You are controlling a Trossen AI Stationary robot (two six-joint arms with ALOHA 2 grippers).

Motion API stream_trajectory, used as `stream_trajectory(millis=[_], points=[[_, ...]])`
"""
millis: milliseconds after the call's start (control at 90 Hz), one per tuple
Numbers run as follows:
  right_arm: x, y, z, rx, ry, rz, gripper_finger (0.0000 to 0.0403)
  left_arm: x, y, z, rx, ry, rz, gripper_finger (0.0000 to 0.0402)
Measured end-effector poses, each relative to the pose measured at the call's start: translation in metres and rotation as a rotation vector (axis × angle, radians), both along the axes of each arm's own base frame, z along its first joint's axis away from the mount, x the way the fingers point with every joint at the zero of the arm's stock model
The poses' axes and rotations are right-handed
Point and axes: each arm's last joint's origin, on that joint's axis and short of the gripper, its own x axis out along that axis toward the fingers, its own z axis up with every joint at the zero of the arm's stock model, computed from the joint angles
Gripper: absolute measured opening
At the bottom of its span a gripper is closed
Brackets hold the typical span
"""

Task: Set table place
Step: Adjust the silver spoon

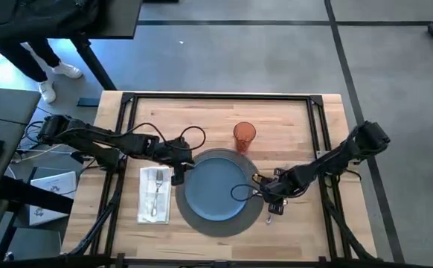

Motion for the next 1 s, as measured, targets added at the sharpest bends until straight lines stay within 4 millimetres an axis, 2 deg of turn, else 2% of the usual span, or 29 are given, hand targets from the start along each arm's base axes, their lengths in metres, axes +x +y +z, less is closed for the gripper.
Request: stream_trajectory(millis=[133, 189, 367, 500, 600, 678, 856, 1000], points=[[-0.002, 0.003, -0.002, -0.028, 0.008, -0.001, 0.0021, 0.000, -0.001, 0.000, -0.006, -0.003, 0.002, 0.0078], [-0.003, 0.004, -0.001, -0.033, -0.002, 0.004, 0.0008, 0.000, -0.001, 0.000, -0.008, -0.003, 0.005, 0.0078], [-0.006, 0.005, 0.015, -0.023, -0.013, 0.010, 0.0002, 0.001, -0.001, 0.001, -0.012, -0.020, 0.008, 0.0078], [-0.003, 0.007, 0.040, -0.011, -0.067, 0.020, 0.0001, 0.001, -0.001, 0.001, -0.012, -0.021, 0.007, 0.0078], [-0.010, 0.007, 0.049, -0.039, -0.059, 0.024, 0.0000, 0.001, -0.001, 0.001, -0.012, -0.022, 0.008, 0.0078], [-0.012, 0.011, 0.059, -0.029, -0.116, 0.000, 0.0000, 0.001, -0.001, 0.001, -0.012, -0.021, 0.008, 0.0078], [-0.032, 0.027, 0.073, -0.108, -0.247, -0.086, 0.0000, 0.001, -0.002, 0.002, -0.005, -0.024, -0.001, 0.0078], [-0.057, 0.048, 0.073, -0.210, -0.377, -0.199, 0.0000, 0.002, -0.004, 0.002, -0.002, -0.029, -0.006, 0.0078]])
